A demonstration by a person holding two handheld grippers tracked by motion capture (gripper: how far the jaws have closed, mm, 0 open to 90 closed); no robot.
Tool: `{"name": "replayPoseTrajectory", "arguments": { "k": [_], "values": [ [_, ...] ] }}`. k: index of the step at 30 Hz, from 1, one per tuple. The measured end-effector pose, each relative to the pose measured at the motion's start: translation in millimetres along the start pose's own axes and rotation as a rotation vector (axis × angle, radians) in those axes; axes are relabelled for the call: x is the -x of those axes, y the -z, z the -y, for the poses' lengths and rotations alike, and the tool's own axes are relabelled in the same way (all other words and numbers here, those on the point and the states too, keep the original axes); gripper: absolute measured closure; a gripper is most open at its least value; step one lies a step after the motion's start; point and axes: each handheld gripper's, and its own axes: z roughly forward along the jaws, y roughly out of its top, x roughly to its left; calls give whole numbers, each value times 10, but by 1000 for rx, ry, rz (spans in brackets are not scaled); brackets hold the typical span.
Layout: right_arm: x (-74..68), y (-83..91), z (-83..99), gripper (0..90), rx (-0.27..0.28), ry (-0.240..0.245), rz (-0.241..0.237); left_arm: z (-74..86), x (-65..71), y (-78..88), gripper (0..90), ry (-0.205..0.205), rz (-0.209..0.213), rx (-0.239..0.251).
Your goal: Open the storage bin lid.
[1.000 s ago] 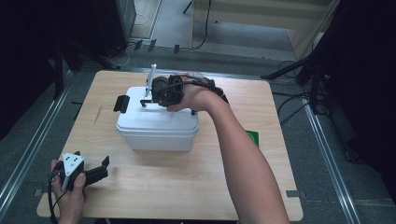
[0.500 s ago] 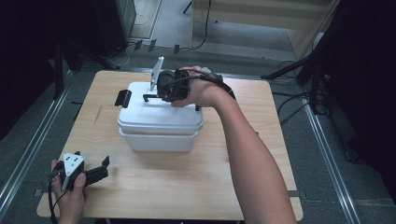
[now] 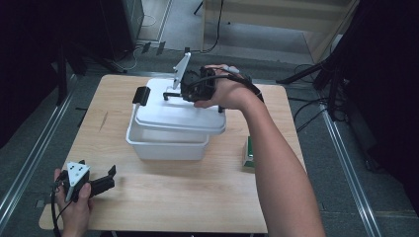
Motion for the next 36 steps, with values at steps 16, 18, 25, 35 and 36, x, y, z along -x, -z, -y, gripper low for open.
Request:
{"name": "replayPoseTrajectory", "arguments": {
  "k": [16, 18, 25, 35, 36],
  "values": [
    [133, 248, 467, 857, -35, -68, 55, 2, 4, -4, 16, 4, -4, 4],
    [161, 292, 544, 857, -38, -77, 59, 1, 5, -1, 16, 2, -3, 2],
    [211, 379, 729, 857, -49, -100, 79, 3, 3, -1, 16, 5, -3, 4],
    [255, 457, 1002, 857, -73, -140, 102, 4, 6, 0, 16, 2, -6, 5],
    [268, 472, 1067, 857, -77, -147, 107, 4, 6, 0, 16, 2, -7, 5]
  ]
}}
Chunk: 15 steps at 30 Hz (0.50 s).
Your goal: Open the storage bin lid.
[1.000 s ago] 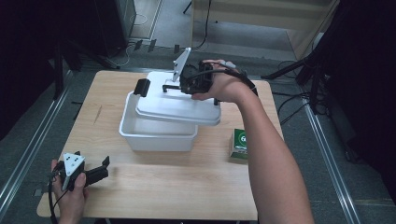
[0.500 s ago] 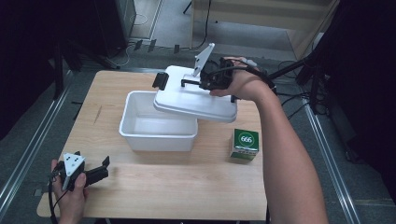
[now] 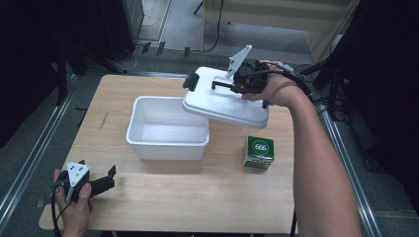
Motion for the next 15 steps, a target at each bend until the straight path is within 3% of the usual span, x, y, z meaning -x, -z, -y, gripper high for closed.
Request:
{"name": "replayPoseTrajectory", "arguments": {
  "k": [15],
  "values": [
    [182, -39, 465, 857, -10, -62, 16, 0, -6, 2, 16, 3, -2, -1]
  ]
}}
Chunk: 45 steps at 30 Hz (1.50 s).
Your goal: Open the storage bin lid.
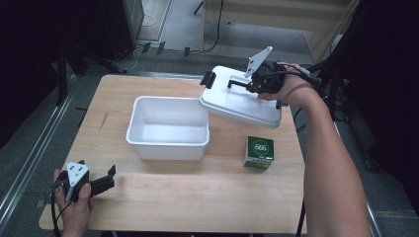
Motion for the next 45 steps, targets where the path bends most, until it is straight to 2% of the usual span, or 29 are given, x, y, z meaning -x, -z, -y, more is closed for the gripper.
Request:
{"name": "replayPoseTrajectory", "arguments": {
  "k": [6, 16, 24, 26, 35, 38, 45],
  "values": [
    [95, -104, 187, 857, 0, -31, 0, 1, 5, 0, 16, -2, -4, 0],
    [180, -264, 346, 857, -8, -28, 2, 4, 8, 1, 16, -1, -4, -2],
    [213, -477, 417, 857, -20, -14, 2, 6, 11, 2, 16, -2, -7, -2],
    [213, -490, 420, 857, -20, -14, 2, 5, 10, 2, 16, -1, -6, -3],
    [220, -833, 587, 857, -45, -17, -11, 2, 4, 1, 15, -4, -7, -5],
    [210, -912, 637, 857, -51, -24, -27, 3, 8, 1, 16, -2, -8, -5],
    [180, -1041, 712, 857, -59, -38, -23, 5, 15, -1, 16, -5, -8, -2]
  ]
}}
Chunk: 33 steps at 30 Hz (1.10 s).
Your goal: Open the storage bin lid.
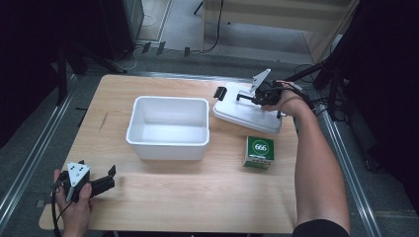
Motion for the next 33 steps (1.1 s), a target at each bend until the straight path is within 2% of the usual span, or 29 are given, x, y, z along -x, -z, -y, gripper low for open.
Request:
{"name": "replayPoseTrajectory", "arguments": {
  "k": [14, 28, 29, 30, 33],
  "values": [
    [-155, -305, 185, 857, -24, -33, -29, 2, 9, 5, 16, -11, -2, -5],
    [-250, -460, 286, 855, -16, -67, -28, 1, 10, 6, 16, -12, 2, -5],
    [-264, -465, 298, 848, -16, -88, -28, 2, 8, 6, 16, -12, 4, -4],
    [-264, -465, 298, 848, -16, -88, -28, 2, 8, 6, 16, -12, 4, -4],
    [-269, -443, 291, 756, -14, -117, -41, 1, 8, 5, 16, -10, 6, -3]
  ]
}}
